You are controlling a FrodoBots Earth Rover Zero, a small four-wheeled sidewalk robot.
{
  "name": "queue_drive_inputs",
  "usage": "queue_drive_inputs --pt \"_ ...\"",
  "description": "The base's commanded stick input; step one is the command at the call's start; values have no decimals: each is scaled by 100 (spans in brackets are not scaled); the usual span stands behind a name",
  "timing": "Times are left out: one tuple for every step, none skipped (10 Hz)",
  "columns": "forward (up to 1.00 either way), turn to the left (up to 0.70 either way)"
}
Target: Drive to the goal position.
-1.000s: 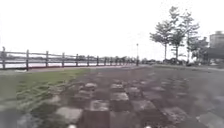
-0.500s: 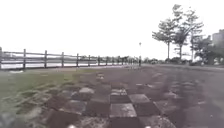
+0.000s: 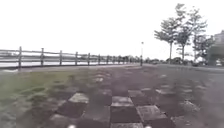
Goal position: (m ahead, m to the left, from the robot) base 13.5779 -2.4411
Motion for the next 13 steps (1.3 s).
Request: queue_drive_inputs --pt "100 0" --pt "100 0" --pt "100 0" --pt "100 0" --pt "100 0" --pt "100 0" --pt "100 0" --pt "100 0" --pt "100 0" --pt "100 0" --pt "100 0" --pt "100 0" --pt "100 0"
